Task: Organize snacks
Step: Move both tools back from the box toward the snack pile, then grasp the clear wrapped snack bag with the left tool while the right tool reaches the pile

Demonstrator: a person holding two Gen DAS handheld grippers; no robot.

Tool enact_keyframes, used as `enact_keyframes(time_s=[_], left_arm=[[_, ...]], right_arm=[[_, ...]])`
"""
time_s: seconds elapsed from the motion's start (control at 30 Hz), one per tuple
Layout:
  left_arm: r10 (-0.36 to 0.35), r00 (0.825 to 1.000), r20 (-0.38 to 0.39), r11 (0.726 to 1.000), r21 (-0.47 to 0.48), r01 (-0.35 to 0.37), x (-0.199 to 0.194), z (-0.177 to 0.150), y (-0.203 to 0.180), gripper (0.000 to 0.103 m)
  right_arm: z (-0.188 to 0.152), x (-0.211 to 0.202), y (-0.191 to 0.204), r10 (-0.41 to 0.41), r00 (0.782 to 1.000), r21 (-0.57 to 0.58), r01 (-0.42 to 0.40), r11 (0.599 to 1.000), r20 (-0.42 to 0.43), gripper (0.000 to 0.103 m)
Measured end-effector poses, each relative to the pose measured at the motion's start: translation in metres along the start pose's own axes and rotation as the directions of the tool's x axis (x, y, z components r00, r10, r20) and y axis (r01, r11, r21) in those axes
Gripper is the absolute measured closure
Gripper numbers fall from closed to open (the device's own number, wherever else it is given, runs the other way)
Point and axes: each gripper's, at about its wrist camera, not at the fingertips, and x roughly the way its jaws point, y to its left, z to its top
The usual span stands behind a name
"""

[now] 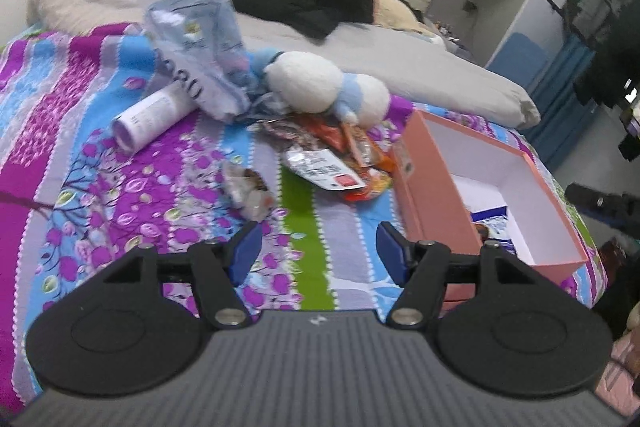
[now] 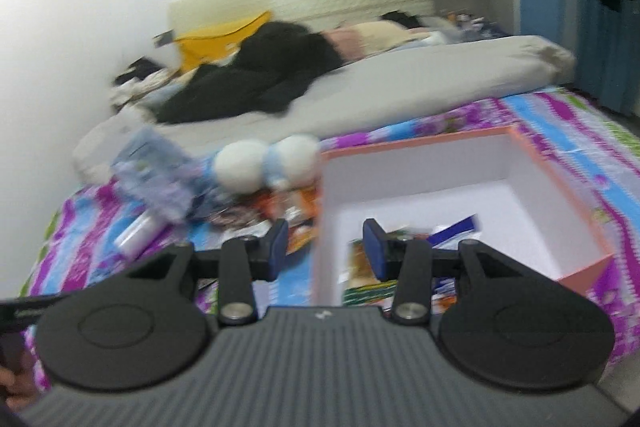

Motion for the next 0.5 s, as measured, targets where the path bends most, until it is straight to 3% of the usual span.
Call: enact_keyframes(time_s=[0.23,0.5], left_arm=[[0.042,0.998,-0.05,0.998,-0.05,-0.045,0.033,0.003,0.035,0.031],[0.042,0.992,-0.12,0.991,-0.118,-0.056,0.104,0.012,0.073,0.025]], right_arm=[[-0.022,0.04,0.041,0.053,0.995,-0.074,-0.059,0.996,-0.085,0.059],[-0.035,0.102,0.077,0.064,0.982,-0.244,-0.107,0.964,-0.179,0.059]])
